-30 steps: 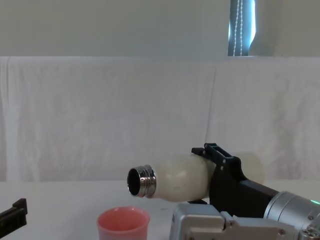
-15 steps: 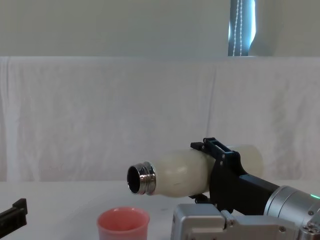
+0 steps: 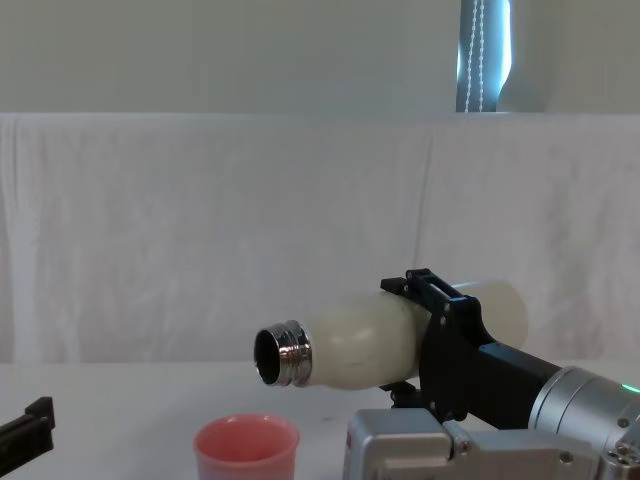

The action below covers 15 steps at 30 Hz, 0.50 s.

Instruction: Grasp the thermos with one hand and pour water into the cup lid.

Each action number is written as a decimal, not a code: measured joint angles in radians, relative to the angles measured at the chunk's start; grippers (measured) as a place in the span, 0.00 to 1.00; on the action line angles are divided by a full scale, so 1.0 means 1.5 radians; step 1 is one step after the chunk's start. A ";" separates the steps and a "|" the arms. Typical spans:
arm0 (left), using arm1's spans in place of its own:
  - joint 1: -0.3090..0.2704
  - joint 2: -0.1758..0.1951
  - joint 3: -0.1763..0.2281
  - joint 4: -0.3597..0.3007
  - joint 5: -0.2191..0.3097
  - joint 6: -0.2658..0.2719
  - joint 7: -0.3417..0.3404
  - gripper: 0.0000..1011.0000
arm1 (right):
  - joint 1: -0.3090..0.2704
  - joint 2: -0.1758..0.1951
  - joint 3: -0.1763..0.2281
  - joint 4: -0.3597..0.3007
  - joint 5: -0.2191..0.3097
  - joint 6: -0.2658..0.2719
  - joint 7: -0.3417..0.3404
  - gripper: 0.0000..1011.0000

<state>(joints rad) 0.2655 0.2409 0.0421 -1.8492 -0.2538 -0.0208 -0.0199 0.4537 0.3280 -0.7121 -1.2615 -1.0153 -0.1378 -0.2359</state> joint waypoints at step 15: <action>0.000 0.000 0.000 0.000 0.000 0.000 0.000 0.99 | 0.001 0.003 -0.005 -0.002 -0.006 0.002 -0.005 0.95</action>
<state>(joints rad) 0.2655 0.2410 0.0421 -1.8492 -0.2538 -0.0207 -0.0199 0.4547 0.3318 -0.7188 -1.2646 -1.0236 -0.1350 -0.2433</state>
